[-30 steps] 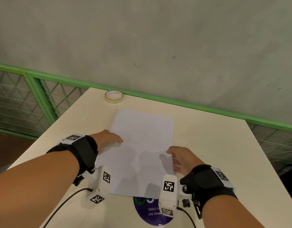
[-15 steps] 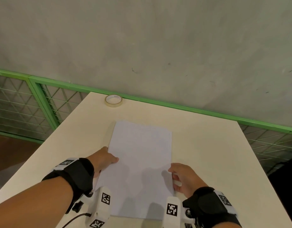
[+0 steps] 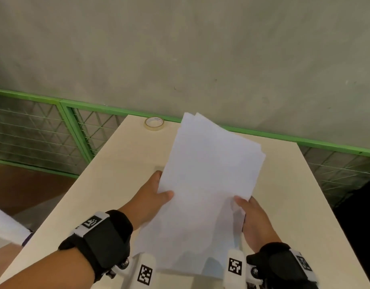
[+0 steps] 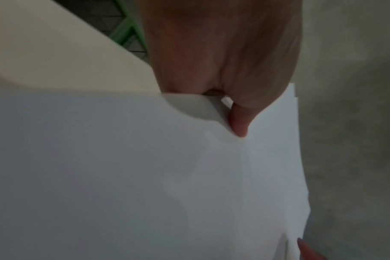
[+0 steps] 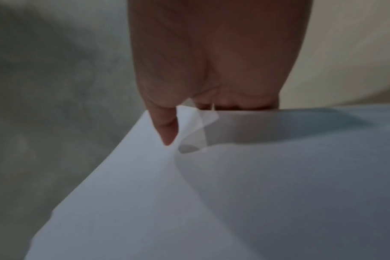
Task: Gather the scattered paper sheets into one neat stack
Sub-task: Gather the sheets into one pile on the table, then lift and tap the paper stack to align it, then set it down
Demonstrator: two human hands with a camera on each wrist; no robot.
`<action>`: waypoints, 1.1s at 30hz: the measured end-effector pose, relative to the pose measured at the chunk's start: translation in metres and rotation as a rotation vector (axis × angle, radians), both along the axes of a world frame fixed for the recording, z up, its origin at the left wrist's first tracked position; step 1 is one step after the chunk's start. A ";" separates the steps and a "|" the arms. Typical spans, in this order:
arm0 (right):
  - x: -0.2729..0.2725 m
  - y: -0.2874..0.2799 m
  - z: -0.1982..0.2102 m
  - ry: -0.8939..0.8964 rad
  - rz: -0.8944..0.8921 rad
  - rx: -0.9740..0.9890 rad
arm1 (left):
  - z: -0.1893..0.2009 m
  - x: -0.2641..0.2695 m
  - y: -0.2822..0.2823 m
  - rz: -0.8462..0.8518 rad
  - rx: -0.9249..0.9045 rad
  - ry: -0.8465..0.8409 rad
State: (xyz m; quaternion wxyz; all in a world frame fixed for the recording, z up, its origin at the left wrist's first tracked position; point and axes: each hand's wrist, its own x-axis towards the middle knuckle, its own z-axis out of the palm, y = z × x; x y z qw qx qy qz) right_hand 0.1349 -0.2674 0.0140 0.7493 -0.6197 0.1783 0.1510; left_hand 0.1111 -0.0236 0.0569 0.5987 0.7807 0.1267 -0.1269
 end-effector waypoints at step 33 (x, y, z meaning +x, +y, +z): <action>-0.097 0.008 0.104 -0.809 -0.170 -0.468 | 0.089 -0.073 -0.030 0.325 -0.291 -0.459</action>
